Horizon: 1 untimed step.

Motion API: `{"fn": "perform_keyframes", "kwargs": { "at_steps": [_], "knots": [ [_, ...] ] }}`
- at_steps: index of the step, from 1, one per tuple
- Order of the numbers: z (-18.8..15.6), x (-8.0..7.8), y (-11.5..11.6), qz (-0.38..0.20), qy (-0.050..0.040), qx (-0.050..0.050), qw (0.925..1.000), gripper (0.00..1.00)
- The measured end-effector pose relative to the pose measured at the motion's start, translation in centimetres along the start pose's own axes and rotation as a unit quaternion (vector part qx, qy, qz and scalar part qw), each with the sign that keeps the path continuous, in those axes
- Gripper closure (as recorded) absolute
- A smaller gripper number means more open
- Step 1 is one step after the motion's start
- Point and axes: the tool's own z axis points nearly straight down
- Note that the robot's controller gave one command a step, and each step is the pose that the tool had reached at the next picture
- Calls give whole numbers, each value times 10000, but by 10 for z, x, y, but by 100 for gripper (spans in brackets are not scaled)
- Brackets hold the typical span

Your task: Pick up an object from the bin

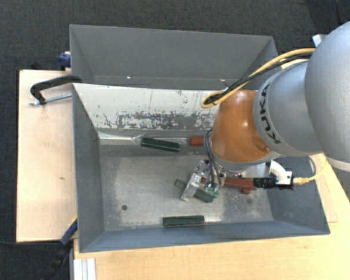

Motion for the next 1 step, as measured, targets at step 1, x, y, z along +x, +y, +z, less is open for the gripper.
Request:
{"fn": "perform_keyframes", "kwargs": {
  "at_steps": [1],
  "knots": [
    [-2,1,0,2,15,9,10000,100]
  ]
}}
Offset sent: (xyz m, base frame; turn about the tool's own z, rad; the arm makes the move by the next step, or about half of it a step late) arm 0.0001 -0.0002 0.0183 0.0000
